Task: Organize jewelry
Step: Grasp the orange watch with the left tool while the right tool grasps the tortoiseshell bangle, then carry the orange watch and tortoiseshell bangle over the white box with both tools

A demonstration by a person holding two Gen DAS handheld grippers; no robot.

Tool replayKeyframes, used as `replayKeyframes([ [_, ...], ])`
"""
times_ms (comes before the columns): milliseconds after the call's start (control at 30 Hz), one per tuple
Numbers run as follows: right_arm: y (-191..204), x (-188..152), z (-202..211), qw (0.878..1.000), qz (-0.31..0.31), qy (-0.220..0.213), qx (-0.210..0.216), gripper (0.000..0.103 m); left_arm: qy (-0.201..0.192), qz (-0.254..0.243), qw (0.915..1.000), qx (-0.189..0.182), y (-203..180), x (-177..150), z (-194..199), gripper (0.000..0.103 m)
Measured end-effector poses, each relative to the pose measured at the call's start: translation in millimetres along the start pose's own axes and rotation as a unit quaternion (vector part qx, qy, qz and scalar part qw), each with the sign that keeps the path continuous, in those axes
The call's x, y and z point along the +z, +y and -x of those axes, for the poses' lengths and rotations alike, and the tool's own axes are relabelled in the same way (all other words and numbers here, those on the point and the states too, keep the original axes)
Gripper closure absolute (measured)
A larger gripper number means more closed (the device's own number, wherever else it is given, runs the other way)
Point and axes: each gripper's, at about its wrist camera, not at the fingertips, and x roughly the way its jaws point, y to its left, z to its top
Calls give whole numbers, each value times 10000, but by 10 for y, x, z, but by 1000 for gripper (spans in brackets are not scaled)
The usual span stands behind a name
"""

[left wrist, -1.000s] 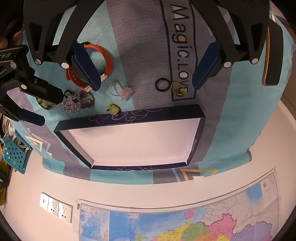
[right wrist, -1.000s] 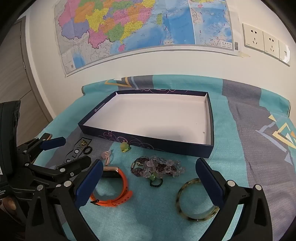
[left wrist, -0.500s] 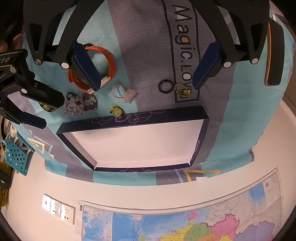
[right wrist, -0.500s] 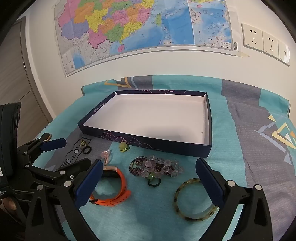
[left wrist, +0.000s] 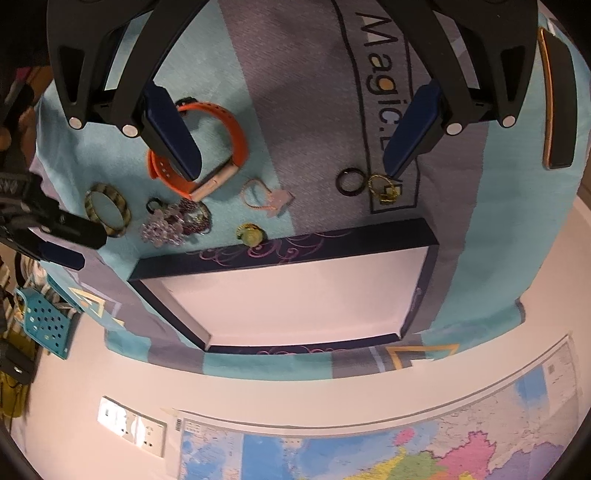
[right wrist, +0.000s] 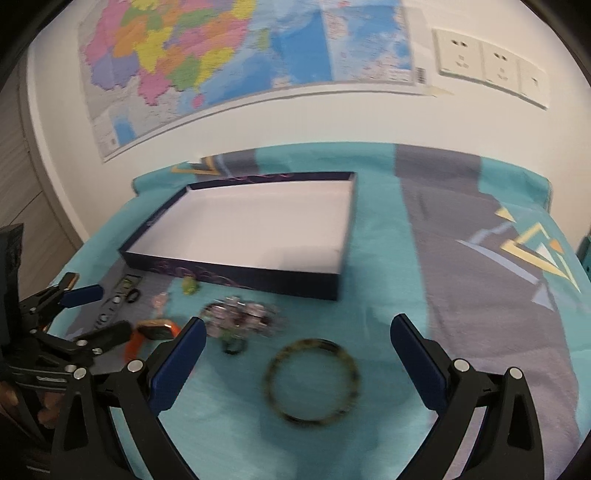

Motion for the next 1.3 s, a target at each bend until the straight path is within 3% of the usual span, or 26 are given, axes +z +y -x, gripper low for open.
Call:
replayKeyframes([
  [133,-190,-73,-22,9998,-115,146,-84,8,71,-191,9994,-284,-64,-25,-7,6],
  [200,-238,-99,-45,9996,-129,236,-38,17,141,-287,9985,-443,-101,-41,-21,11],
  [400,-240,-167,-146,9986,-16,520,66,44,386,-366,9956,-777,-142,-94,-81,42],
  [533,-178,-184,-176,9979,160,608,129,55,576,-284,9932,-967,-107,-118,-127,67],
  [600,-150,-184,-188,9976,255,645,83,58,605,-249,9922,-1064,-93,-124,-132,72],
  [667,-143,-180,-199,9973,309,662,42,63,632,-228,9910,-1154,-73,-127,-126,83],
  [767,-146,-165,-214,9969,378,693,-27,73,682,-253,9904,-1176,-71,-112,-147,87],
  [867,-150,-154,-219,9963,462,730,-52,93,699,-271,9904,-1164,-54,-90,-151,92],
  [933,-165,-147,-217,9962,423,756,61,97,716,-257,9903,-1164,-26,-70,-163,95],
  [1300,-126,15,-9,9974,213,413,554,97,648,-180,9887,-1342,70,-4,-109,95],
])
